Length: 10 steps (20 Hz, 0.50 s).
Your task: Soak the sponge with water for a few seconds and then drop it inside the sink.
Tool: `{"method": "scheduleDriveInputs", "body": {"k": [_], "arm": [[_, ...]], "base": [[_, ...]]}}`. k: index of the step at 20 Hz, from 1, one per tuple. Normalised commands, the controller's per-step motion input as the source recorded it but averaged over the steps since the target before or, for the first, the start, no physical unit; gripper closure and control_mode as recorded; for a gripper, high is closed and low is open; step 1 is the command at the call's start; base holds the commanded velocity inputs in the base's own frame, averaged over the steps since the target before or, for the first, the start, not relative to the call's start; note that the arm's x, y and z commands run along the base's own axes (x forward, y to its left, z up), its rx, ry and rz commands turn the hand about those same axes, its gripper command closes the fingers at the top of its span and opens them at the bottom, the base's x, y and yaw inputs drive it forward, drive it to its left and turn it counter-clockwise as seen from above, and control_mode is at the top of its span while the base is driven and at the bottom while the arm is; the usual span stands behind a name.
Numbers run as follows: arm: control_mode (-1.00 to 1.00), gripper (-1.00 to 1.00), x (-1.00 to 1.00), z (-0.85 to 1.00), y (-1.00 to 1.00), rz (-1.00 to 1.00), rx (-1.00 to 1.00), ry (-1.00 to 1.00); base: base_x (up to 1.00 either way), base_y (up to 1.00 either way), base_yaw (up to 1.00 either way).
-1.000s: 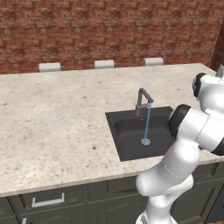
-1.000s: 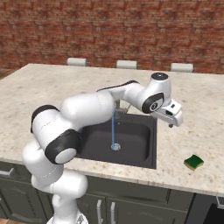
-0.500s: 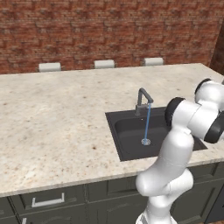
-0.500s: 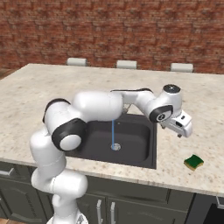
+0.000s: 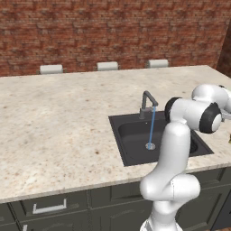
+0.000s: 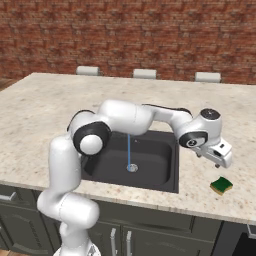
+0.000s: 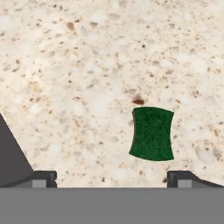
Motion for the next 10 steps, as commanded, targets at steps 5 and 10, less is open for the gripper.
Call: {"method": "scheduleDriveInputs", "body": {"k": [5, 10], "arm": [[-1.00, -1.00, 0.00, -0.12, -0.46, 0.00, 0.02, 0.01], [-1.00, -1.00, -0.02, -0.12, -0.32, 0.00, 0.01, 0.01]], "base": [[0.00, 0.00, 0.00], [0.00, 0.00, 0.00]]}}
